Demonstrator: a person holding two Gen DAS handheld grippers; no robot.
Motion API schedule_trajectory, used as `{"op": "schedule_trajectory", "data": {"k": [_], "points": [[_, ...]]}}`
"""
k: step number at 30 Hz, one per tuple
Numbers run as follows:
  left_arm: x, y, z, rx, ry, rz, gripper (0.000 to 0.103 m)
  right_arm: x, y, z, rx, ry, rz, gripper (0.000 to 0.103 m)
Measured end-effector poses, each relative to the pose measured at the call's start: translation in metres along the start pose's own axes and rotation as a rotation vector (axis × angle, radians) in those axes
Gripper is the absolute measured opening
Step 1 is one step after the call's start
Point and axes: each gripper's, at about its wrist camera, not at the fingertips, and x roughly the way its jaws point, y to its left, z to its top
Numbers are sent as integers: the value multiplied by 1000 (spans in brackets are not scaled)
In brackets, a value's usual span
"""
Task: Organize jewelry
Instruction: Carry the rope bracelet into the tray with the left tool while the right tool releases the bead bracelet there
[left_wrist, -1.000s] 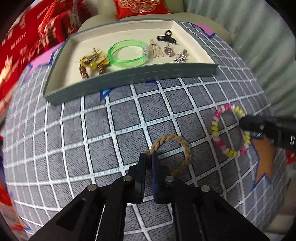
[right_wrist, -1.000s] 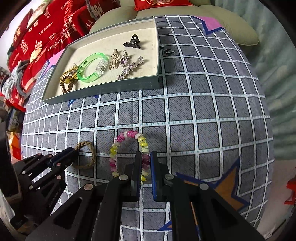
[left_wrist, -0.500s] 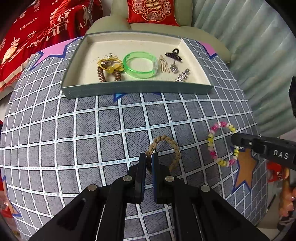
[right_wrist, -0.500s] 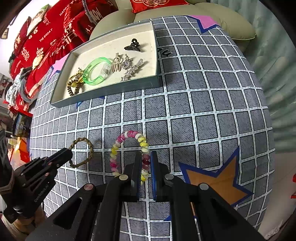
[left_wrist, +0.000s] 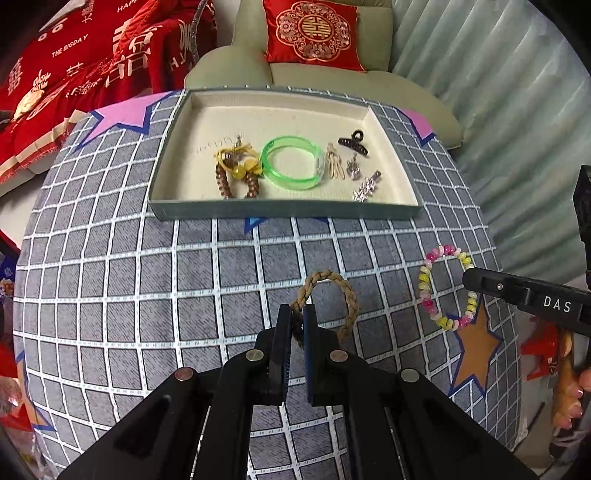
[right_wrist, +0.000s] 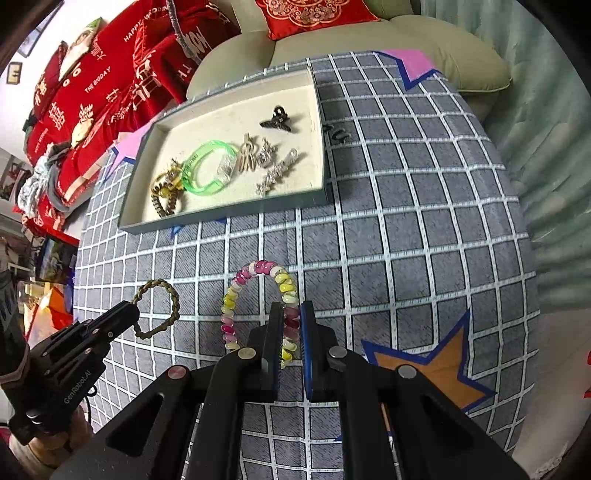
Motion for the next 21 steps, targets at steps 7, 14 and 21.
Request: {"op": "schedule_trajectory", "data": {"k": [7,14,21], "points": [[-4,-2,13,-2,-19,3,16,-4,7,16,-9,-17,12,9],[-7,3,30,-10,-47,16,16,-6,9,38,-21,-37,20,9],[-4,12,56,-30,-84,45,16,5,16,65,-48,-58,31,9]]}}
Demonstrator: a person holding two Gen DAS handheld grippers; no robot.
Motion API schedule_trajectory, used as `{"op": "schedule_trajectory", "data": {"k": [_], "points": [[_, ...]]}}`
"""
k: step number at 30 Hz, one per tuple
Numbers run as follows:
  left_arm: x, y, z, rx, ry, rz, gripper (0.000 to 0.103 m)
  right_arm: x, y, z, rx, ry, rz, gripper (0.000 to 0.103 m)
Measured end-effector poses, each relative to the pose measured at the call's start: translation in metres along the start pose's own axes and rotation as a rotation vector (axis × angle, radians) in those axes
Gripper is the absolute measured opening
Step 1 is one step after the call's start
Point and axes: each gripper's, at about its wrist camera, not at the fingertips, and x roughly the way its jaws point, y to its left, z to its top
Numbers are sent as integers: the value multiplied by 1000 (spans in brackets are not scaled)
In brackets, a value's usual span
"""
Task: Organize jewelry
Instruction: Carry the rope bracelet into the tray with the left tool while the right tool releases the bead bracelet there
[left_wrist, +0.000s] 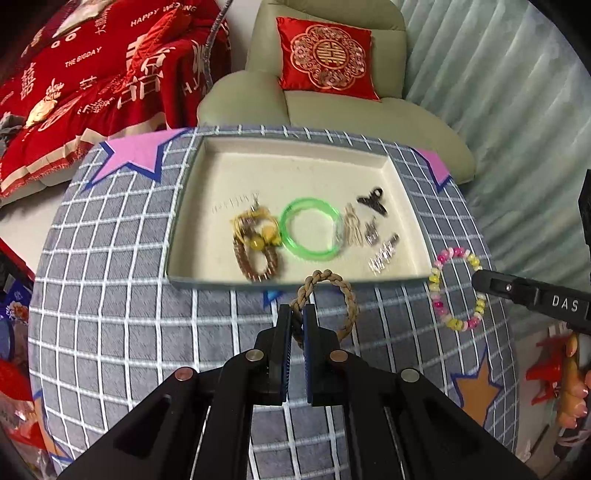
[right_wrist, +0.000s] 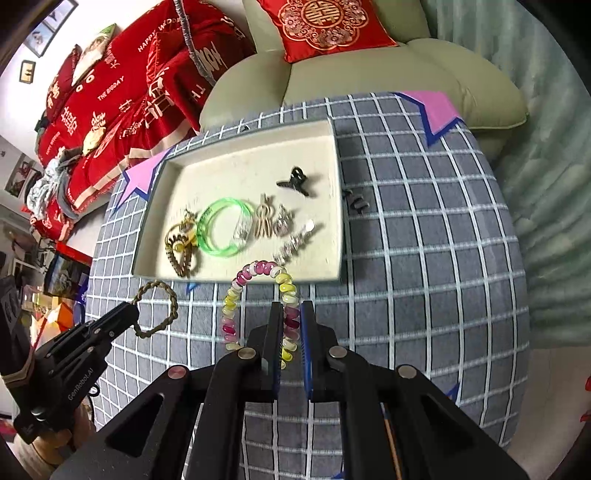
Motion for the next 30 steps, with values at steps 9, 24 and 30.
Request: {"op": "schedule_trajectory", "data": {"k": [9,24,30], "points": [[25,5,37,-16,-44,50,16,34,5,34,-5,-16,2,9],[71,-1,61,-4,-32,151,16,86,4,64,13,-10,11,9],[90,-4,62,27,-5,191,16,104,3,68,7,13,2,9]]}}
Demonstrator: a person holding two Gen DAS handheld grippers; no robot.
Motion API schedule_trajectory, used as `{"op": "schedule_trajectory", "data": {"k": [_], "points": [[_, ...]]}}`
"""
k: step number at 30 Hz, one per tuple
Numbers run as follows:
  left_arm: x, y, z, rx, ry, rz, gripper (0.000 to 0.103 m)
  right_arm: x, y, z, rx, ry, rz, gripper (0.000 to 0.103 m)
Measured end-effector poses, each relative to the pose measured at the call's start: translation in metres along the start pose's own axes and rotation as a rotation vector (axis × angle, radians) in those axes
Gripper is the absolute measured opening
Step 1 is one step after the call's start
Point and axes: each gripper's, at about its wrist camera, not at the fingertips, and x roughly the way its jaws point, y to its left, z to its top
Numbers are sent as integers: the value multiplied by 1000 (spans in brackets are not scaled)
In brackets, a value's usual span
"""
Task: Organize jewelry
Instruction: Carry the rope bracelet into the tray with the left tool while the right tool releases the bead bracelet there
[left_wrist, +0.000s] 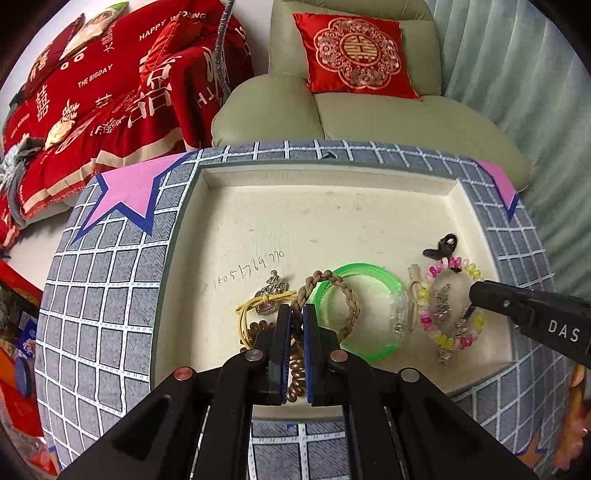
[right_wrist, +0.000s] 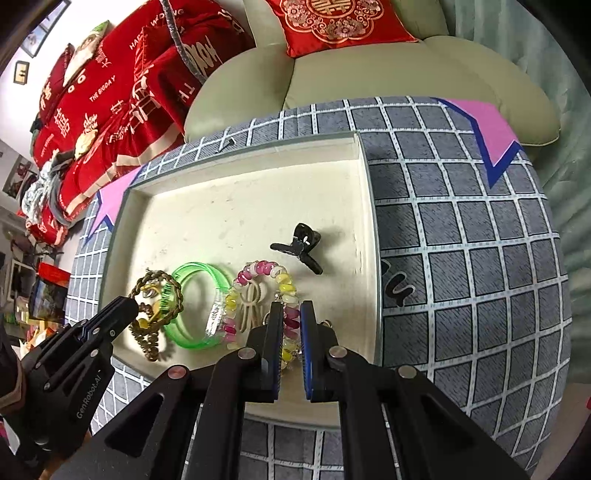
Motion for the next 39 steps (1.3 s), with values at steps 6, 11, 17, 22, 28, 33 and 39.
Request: {"op": "schedule_trajectory", "data": {"k": [6,11,17,22,28,33,39], "points": [[12,-2,0,21,24,37,16,11,0,0,-20,16,-6,10],[20,-3,-2,31,51,60,16,18,-1,0,-17,39,1,13],[21,-4,-2,32,55,66,16,16,3,1,-24,27,35,49],[20,-5,-2,30,59,71,16,4,6,3,-19,0,55,52],[16,-4,-1,31,60,70,16,-12,3,2,-5,-25,69,55],[16,-3,1,23,60,69,17,-20,-1,-1,12,-34,82,56],[4,-2,5,-3,-9,99,103,-24,-4,-4,15,-43,88,56]]}}
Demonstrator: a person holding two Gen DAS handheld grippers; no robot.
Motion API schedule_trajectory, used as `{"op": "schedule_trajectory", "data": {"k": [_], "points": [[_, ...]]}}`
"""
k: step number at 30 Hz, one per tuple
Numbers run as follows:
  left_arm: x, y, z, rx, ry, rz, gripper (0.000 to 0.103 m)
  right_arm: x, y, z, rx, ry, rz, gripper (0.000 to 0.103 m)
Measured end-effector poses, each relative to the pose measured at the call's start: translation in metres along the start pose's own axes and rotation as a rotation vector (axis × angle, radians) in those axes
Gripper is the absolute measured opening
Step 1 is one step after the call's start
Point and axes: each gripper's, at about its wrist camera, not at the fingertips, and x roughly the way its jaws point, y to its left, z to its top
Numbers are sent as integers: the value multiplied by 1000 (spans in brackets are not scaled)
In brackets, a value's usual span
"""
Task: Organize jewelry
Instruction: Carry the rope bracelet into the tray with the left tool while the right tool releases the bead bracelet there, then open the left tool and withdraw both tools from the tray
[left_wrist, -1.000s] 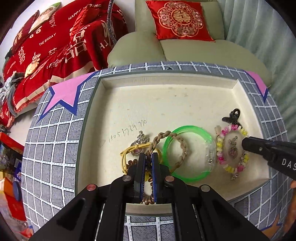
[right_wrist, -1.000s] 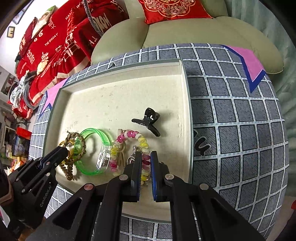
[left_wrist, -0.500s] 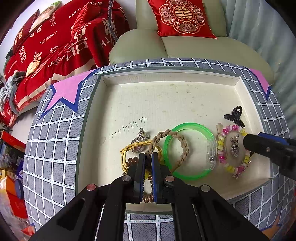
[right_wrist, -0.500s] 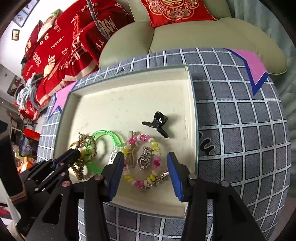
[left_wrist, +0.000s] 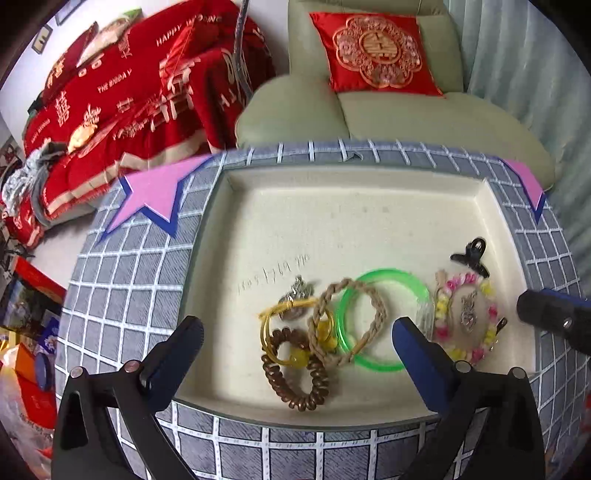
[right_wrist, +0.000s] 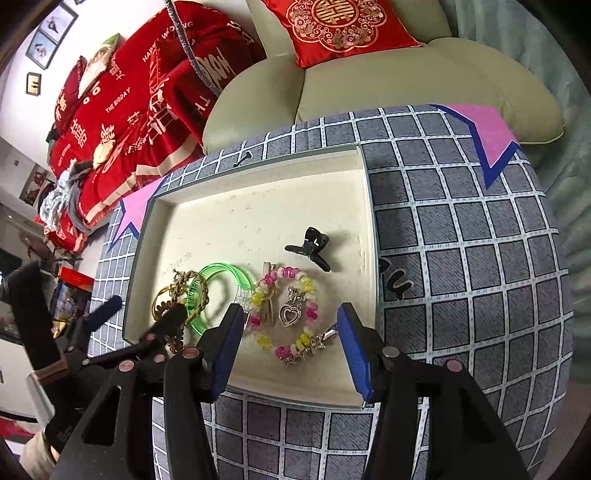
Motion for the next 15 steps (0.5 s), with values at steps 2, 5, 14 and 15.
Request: {"op": "schedule_trajectory", "data": {"k": [2,5,14,15], "points": [[-1,1,2,-7,8,-13,103,-1,0,-1,3,-2,0,57],[-6,1,0,-4,-8,-2,103,-4,1,-5,4,-3,4,59],[-29,6,-23,-1,-19,-24,103,-20,8,-38,6,-8,5,76],[-32,7,-27,-3,-17,-26,103,-22,9,-44,3,-10,-2,77]]}}
